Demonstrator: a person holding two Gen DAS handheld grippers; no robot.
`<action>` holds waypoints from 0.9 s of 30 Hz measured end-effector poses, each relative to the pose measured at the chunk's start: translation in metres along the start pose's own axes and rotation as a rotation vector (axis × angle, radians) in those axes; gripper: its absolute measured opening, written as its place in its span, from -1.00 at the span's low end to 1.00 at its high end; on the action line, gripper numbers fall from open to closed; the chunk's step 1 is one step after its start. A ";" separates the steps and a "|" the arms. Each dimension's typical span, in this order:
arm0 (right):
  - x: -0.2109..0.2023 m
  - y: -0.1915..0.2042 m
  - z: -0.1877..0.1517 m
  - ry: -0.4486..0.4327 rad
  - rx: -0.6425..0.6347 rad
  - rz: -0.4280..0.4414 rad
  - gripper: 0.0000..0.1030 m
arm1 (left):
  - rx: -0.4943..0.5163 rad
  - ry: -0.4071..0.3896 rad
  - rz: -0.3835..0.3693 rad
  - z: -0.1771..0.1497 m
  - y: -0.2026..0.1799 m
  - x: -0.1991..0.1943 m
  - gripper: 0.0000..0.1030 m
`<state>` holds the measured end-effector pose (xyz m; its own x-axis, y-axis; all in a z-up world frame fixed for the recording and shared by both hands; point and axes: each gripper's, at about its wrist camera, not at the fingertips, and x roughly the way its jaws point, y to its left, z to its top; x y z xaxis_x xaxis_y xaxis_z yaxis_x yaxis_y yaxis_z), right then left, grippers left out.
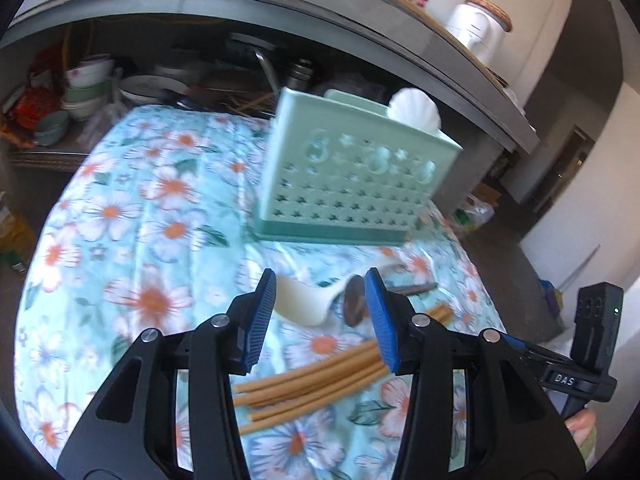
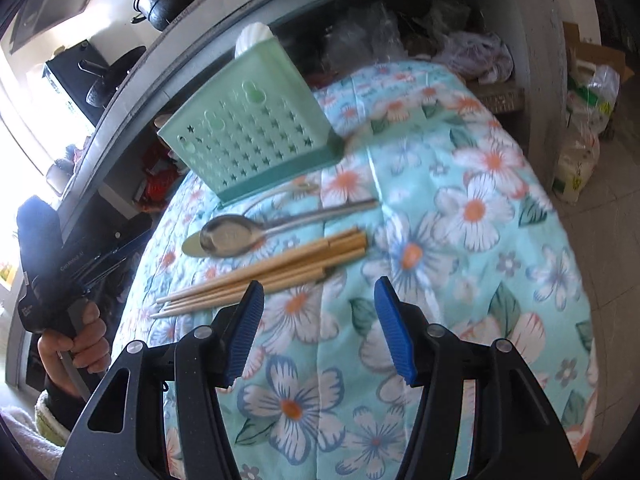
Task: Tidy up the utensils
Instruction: 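Grasp the cream plastic spoon with the left tool while the right tool reaches the ladle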
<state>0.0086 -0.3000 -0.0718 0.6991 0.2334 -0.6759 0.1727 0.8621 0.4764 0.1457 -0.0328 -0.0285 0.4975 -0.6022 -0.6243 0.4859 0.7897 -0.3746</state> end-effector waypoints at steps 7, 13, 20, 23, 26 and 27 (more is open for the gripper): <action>0.003 -0.007 -0.001 0.007 0.020 0.016 0.09 | 0.000 0.028 0.035 -0.001 -0.002 0.016 -0.16; 0.011 -0.007 -0.001 0.024 0.016 0.035 0.09 | -0.107 0.107 0.129 0.001 0.029 0.032 -0.20; 0.013 -0.002 0.000 0.022 0.010 0.051 0.09 | -0.253 0.212 0.077 0.000 0.054 0.058 -0.55; 0.012 -0.001 -0.001 0.019 0.007 0.052 0.09 | -0.274 0.226 0.077 -0.001 0.056 0.066 -0.78; 0.011 0.001 -0.001 0.015 -0.007 0.049 0.09 | -0.269 0.214 0.089 -0.001 0.054 0.069 -0.90; 0.011 0.002 -0.001 0.014 -0.012 0.048 0.09 | -0.264 0.204 0.090 -0.001 0.054 0.069 -0.91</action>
<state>0.0157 -0.2949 -0.0784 0.6968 0.2804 -0.6602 0.1311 0.8552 0.5015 0.2053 -0.0317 -0.0921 0.3632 -0.5140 -0.7771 0.2306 0.8577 -0.4596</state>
